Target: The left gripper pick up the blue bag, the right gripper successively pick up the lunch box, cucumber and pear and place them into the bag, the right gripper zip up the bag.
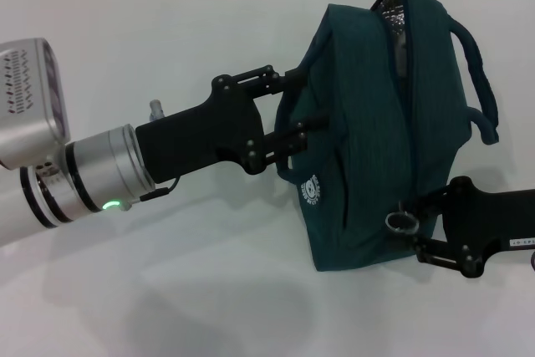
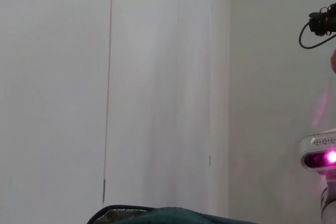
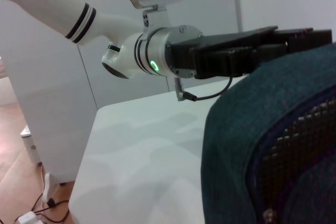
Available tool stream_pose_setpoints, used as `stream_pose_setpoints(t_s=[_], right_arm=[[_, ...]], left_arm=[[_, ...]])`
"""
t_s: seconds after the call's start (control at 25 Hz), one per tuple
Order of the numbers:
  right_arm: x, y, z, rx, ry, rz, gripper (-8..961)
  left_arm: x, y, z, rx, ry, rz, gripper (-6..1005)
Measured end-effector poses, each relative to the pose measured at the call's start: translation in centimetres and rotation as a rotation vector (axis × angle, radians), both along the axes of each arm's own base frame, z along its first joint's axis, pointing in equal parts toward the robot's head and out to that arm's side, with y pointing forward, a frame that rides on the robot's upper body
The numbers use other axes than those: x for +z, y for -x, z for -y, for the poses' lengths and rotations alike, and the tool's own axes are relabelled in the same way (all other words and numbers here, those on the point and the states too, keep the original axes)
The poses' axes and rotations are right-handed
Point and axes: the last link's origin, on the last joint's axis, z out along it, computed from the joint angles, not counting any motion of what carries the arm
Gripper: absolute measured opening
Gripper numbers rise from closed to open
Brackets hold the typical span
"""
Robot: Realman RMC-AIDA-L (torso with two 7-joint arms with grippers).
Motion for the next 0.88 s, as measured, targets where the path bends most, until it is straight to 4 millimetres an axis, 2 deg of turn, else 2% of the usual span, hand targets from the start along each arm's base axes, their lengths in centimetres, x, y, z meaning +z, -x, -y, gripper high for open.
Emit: stream_pose_setpoints(t_s=[0.28,0.44,0.6,0.88], right_arm=[[-0.1,0.2,0.0,0.065,-0.04,-0.02,129],[0.1,0.3,0.0,0.091,-0.043,-0.023,74],[0.2,0.7,0.1,0.138,-0.04,-0.031,19],[0.6,2.8,-0.8,0.282,-0.049,-0.06,19]], left_arm=[[0.2,0.3,0.1,0.019,-0.012,0.014,555],[0.5,0.4,0.4,0.017,-0.02,0.033,554],[1.3,0.6,1.7,-0.031,-0.068,0.078,554],[1.9,2.1,4.5,-0.039,-0.158,0.126,554]])
